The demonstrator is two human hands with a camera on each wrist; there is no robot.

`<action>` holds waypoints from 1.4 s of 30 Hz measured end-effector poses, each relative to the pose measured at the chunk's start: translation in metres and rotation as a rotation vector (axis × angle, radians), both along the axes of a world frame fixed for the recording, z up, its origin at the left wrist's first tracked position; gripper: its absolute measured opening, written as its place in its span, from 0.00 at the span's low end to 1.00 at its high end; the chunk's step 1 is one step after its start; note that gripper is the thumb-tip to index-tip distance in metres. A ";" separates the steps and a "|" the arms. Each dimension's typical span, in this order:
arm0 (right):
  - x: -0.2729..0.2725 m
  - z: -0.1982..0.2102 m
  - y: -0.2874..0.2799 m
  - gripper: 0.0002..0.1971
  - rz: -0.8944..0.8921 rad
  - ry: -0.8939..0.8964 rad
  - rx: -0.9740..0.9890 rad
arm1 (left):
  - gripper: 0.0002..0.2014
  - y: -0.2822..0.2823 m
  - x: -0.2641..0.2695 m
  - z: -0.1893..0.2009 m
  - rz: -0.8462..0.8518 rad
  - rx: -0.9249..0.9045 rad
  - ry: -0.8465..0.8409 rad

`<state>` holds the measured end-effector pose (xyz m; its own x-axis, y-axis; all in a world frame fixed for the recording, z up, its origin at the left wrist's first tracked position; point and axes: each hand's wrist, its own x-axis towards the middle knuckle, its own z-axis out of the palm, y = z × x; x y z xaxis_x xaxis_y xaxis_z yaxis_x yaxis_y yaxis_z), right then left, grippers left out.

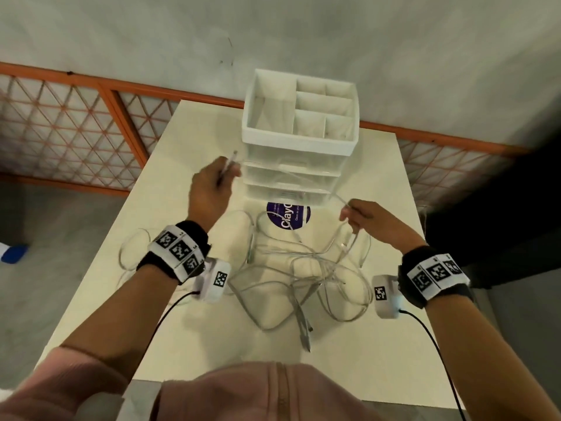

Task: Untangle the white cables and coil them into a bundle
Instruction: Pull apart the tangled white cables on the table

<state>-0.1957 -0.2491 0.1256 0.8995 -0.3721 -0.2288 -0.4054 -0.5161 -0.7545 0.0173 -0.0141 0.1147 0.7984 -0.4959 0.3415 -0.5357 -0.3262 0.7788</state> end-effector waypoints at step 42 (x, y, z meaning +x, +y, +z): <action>0.007 0.112 0.018 0.11 -0.202 -0.840 -0.209 | 0.14 0.030 -0.016 0.005 0.069 0.100 -0.237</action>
